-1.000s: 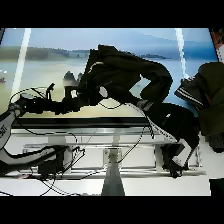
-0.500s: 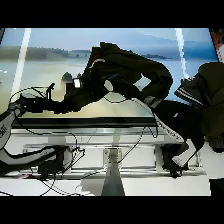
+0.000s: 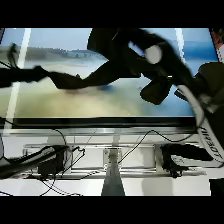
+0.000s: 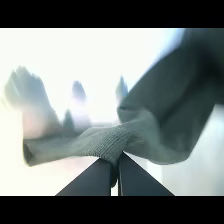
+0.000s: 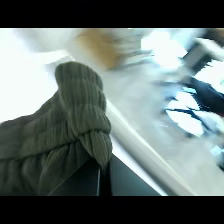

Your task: Fold the clothes and pants, and hang the long-sleeved shirts on hangers.

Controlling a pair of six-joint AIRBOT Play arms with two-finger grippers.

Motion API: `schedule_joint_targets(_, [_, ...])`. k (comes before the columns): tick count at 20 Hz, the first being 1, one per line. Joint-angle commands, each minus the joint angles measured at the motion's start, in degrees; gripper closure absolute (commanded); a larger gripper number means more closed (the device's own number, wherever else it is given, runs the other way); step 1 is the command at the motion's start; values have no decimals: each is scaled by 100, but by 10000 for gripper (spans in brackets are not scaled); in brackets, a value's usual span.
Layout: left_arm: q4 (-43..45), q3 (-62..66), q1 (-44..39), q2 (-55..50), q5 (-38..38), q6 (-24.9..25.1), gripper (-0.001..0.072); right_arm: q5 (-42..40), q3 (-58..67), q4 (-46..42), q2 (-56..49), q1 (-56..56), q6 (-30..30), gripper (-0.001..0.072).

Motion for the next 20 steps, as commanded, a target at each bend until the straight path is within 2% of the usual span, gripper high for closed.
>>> schedule_joint_targets(1, [-2,1410,745,411,595,-278,692,527,0,20,1213,-1226,1569,685])
schedule_joint_targets(3, [28,1528,1106,660,1010,-278,692,1449,0,17,1744,-1875,2096,685])
schedule_joint_targets(5, [361,1523,1346,719,890,-289,692,2951,0,-11,2100,-2459,2492,685])
schedule_joint_targets(8, [1709,1309,1381,575,610,-758,692,5702,-92,-61,2212,-3147,2837,686])
schedule_joint_targets(9, [2103,1163,1381,476,411,-931,692,6301,-249,-96,2227,-3268,2837,686])
schedule_joint_targets(11, [2712,778,1381,221,103,-1027,692,6760,-870,-225,2352,-3381,2990,686])
schedule_joint_targets(16, [4636,-223,1384,-365,-479,-1029,692,6784,-3394,-389,3193,-3381,3550,686])
schedule_joint_targets(20, [4747,-433,1394,-385,-179,-1003,692,6837,-4809,-466,3853,-3381,3733,685])
